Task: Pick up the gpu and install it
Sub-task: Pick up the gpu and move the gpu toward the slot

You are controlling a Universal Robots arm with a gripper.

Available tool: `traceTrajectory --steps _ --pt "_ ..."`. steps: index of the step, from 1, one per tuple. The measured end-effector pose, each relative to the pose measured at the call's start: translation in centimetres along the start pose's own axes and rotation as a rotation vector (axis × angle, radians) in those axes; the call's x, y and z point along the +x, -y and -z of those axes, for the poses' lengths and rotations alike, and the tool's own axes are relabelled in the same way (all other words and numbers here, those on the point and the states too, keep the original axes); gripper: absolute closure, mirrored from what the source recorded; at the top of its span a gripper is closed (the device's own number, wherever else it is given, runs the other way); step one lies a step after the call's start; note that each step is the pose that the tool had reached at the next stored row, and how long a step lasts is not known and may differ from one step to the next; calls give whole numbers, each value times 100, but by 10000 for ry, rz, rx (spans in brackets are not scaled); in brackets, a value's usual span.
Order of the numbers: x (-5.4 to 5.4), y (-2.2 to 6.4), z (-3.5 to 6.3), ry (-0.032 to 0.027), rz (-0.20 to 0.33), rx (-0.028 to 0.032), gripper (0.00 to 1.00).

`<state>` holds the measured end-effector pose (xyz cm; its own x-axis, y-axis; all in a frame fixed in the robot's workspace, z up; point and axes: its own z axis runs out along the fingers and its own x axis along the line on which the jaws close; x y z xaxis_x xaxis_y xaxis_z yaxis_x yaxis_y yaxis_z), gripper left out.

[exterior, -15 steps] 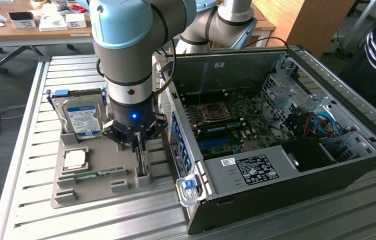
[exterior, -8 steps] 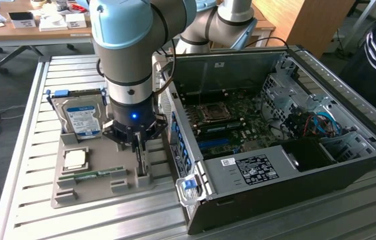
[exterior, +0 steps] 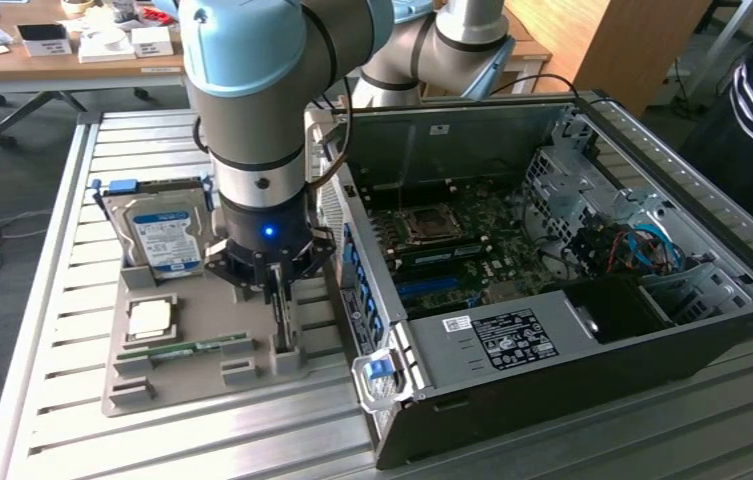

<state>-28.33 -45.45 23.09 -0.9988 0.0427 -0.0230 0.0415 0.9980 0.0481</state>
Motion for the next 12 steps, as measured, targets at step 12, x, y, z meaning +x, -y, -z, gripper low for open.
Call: traceTrajectory --steps 12 --pt "-8 -16 327 -1 -1 -25 73"
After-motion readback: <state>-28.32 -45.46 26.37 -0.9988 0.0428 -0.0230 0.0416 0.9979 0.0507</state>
